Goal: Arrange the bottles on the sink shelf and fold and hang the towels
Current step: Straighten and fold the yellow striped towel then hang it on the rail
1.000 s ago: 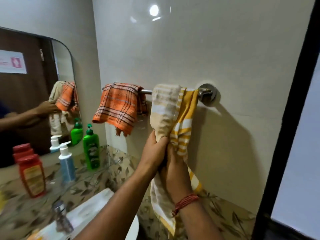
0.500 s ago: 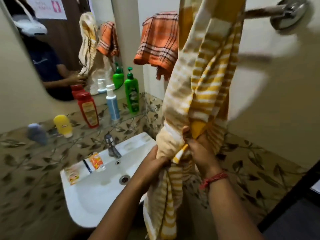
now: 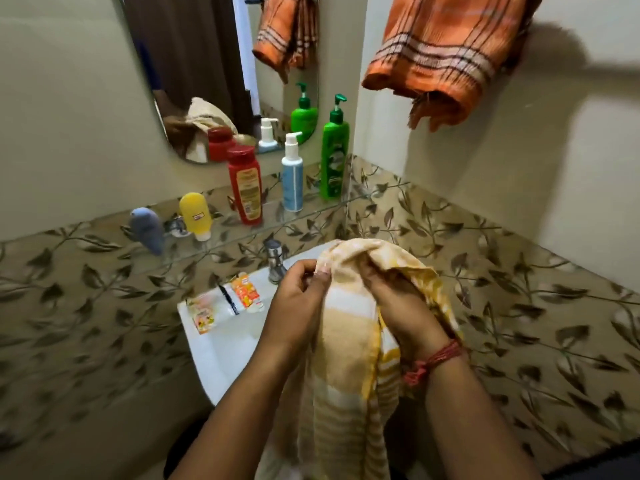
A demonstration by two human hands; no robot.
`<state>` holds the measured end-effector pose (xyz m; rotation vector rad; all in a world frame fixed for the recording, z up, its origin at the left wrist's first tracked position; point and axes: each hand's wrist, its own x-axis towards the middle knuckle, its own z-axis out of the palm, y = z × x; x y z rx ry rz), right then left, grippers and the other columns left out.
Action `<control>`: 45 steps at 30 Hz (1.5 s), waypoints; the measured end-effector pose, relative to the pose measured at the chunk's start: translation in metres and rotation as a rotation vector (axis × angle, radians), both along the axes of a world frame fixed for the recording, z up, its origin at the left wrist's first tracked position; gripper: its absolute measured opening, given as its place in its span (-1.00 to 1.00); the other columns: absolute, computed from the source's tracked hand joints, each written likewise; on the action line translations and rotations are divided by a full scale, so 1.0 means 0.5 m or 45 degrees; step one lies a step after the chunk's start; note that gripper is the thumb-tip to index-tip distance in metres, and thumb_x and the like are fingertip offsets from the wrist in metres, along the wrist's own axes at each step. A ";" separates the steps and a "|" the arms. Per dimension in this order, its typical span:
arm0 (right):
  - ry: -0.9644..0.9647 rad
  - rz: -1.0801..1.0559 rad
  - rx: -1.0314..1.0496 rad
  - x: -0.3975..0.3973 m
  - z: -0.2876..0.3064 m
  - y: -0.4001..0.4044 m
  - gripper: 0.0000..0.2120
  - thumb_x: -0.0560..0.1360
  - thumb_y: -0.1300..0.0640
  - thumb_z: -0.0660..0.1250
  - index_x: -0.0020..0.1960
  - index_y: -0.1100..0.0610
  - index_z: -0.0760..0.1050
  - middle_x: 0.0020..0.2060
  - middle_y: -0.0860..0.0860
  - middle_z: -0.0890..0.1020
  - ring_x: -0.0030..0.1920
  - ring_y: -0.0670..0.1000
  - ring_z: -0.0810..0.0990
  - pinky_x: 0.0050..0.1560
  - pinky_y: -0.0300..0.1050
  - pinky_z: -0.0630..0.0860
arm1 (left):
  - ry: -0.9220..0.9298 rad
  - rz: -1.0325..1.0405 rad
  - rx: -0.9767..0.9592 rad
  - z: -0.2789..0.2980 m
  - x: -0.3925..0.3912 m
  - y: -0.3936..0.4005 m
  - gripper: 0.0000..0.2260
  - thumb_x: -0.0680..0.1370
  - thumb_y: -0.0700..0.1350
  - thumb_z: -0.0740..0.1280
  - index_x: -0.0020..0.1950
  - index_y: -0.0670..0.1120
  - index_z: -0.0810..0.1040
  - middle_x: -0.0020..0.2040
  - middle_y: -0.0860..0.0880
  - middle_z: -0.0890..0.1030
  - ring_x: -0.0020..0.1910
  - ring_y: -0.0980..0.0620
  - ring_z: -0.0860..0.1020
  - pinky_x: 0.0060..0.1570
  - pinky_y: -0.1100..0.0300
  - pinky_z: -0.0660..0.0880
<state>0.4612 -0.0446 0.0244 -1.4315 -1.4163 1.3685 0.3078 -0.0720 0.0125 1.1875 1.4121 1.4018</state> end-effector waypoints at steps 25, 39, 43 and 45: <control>0.615 0.415 -0.306 0.173 -0.017 0.105 -0.38 0.62 -0.24 0.00 0.04 0.21 0.64 0.00 0.21 0.71 0.08 0.17 0.69 0.25 0.18 0.53 | 1.347 0.340 0.037 0.017 0.272 0.009 -0.81 0.57 0.03 0.29 0.08 0.00 0.63 -0.06 0.04 0.57 -0.03 0.01 0.53 -0.13 0.02 0.53; -0.856 0.909 0.653 0.198 0.052 0.105 -0.75 0.58 -0.10 0.29 -0.12 0.06 0.51 -0.22 -0.04 0.57 -0.17 -0.02 0.56 -0.29 -0.21 0.37 | -0.287 0.466 -0.005 0.098 0.213 -0.059 -0.77 0.67 -0.07 0.24 -0.01 -0.15 0.64 -0.09 -0.20 0.69 -0.08 -0.15 0.66 0.12 -0.20 0.59; -0.021 0.979 0.692 0.146 0.110 0.072 -0.67 0.57 0.00 0.34 0.30 0.06 0.47 0.16 0.00 0.63 0.19 -0.02 0.60 0.22 0.02 0.53 | -0.181 0.254 0.026 0.149 0.192 -0.081 -0.79 0.65 -0.08 0.25 0.02 -0.14 0.64 -0.11 -0.16 0.69 -0.11 -0.11 0.66 0.06 -0.15 0.60; 0.159 0.959 0.605 0.132 0.126 0.058 -0.73 0.56 0.01 0.33 0.10 0.20 0.57 -0.05 0.14 0.69 -0.01 0.13 0.67 0.06 0.19 0.60 | -0.100 0.207 0.051 0.181 0.167 -0.095 -0.80 0.60 -0.03 0.30 -0.01 -0.13 0.64 -0.14 -0.11 0.69 -0.14 -0.06 0.68 -0.04 0.00 0.65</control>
